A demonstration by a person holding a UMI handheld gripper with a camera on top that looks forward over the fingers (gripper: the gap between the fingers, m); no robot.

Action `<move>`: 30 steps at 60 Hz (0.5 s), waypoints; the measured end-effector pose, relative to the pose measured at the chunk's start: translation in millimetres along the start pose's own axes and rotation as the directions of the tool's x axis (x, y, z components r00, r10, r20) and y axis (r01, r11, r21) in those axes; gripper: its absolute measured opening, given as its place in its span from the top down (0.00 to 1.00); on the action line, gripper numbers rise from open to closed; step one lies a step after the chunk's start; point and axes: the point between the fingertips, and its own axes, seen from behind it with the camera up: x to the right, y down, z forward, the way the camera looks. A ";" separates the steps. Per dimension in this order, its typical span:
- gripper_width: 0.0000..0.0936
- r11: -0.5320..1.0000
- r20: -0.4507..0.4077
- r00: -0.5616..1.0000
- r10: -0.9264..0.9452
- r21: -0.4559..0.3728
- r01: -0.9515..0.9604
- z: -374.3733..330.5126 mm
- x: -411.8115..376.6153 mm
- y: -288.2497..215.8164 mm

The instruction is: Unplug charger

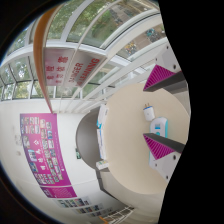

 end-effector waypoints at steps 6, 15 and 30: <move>0.08 1.000 -0.029 0.999 -0.028 -0.001 0.028 -57.8 -9.8 0.0; 0.08 0.998 -0.059 0.997 -0.058 -0.012 0.058 -140.3 -21.9 8.3; 0.08 0.998 -0.051 0.996 -0.068 -0.006 0.067 -222.8 -52.1 19.4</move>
